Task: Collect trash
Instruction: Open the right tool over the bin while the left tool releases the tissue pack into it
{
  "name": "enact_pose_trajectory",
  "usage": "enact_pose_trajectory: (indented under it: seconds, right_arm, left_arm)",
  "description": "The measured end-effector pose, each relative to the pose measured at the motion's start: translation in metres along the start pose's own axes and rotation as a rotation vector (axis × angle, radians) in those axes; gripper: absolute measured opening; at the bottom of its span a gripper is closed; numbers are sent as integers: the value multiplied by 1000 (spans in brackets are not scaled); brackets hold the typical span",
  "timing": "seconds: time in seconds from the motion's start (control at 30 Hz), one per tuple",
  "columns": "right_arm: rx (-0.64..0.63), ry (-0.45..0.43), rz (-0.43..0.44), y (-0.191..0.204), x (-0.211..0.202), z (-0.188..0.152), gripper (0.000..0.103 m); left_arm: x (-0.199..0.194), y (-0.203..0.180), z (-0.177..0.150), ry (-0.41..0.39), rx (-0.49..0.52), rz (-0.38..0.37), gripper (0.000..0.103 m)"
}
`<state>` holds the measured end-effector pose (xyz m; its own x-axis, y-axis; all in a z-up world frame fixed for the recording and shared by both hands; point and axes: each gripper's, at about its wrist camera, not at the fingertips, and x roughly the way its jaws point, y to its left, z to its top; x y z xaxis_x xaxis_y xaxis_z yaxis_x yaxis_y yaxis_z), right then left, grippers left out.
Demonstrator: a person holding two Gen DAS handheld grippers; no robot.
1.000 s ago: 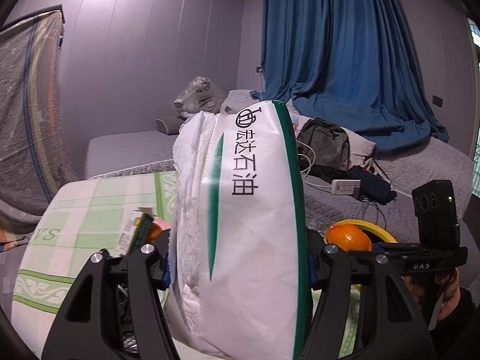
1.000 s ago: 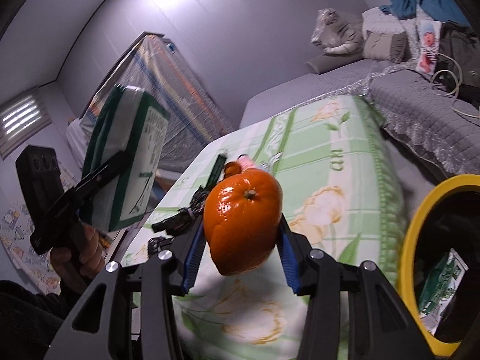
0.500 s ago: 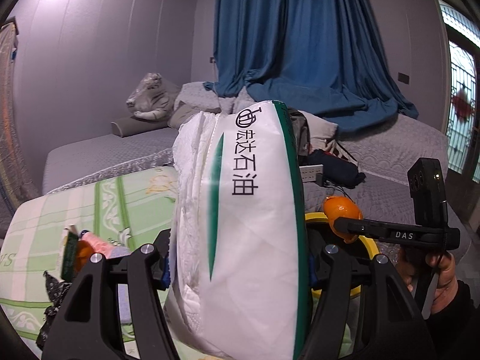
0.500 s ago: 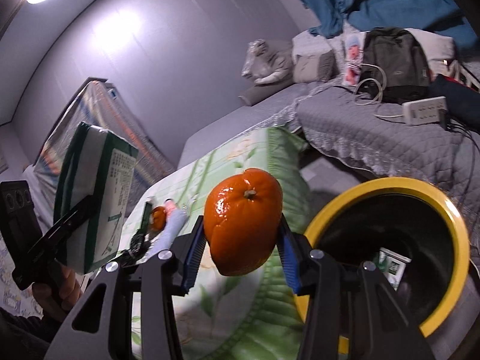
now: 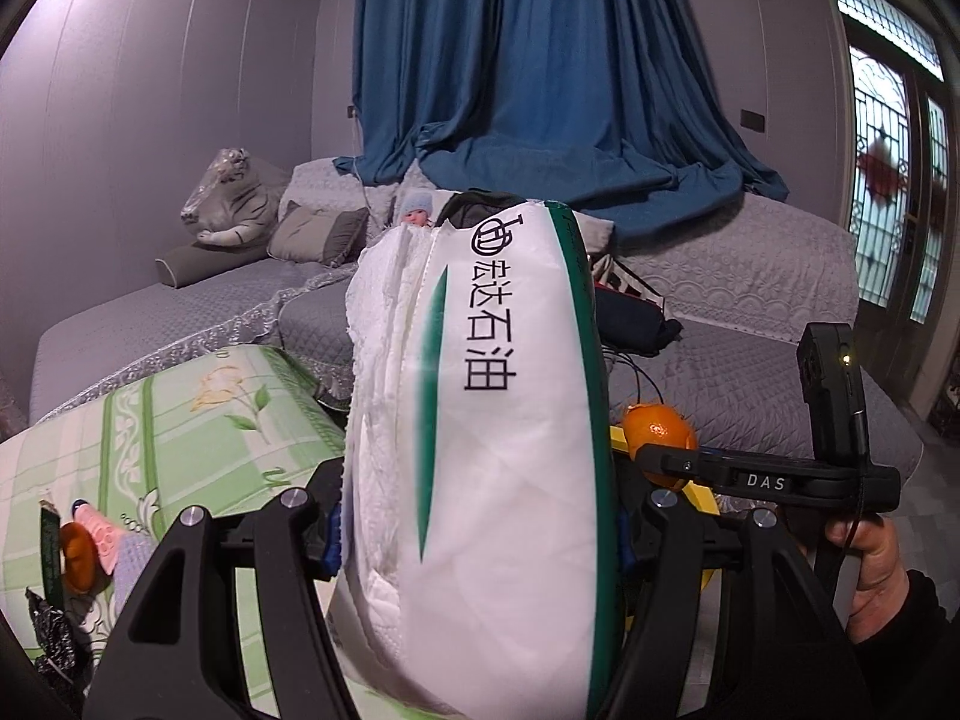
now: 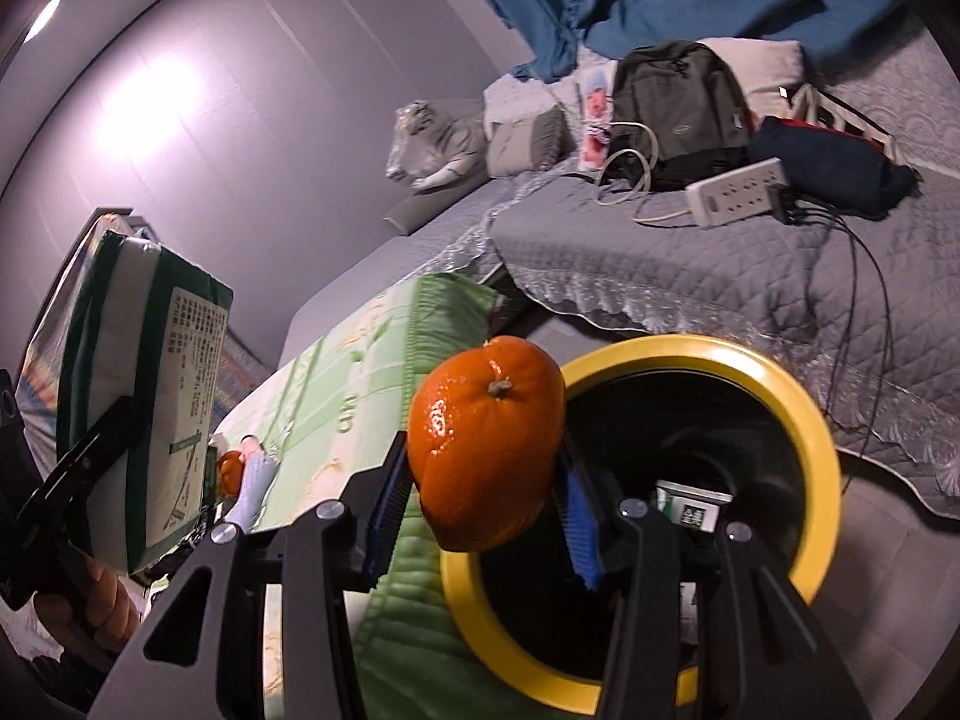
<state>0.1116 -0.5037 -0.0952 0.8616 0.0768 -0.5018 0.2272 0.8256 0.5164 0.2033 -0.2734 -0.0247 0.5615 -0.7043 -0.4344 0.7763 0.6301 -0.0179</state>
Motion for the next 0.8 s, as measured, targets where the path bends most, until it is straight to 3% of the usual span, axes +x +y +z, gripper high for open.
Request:
enact_pose_trajectory:
  seconds: [0.27, 0.67, 0.77, 0.8]
  right_arm:
    - [52, 10, -108, -33, 10, 1, 43]
    - [147, 74, -159, -72, 31, -1, 43]
    - [134, 77, -177, -74, 31, 1, 47]
    - [135, 71, -200, -74, 29, 2, 55]
  left_arm:
    - [45, -20, -2, 56, 6, -24, 60]
    - [126, -33, -14, 180, -26, -63, 61]
    - [135, -29, -12, 187, -56, -79, 71]
    - [137, -26, -11, 188, -76, -73, 79]
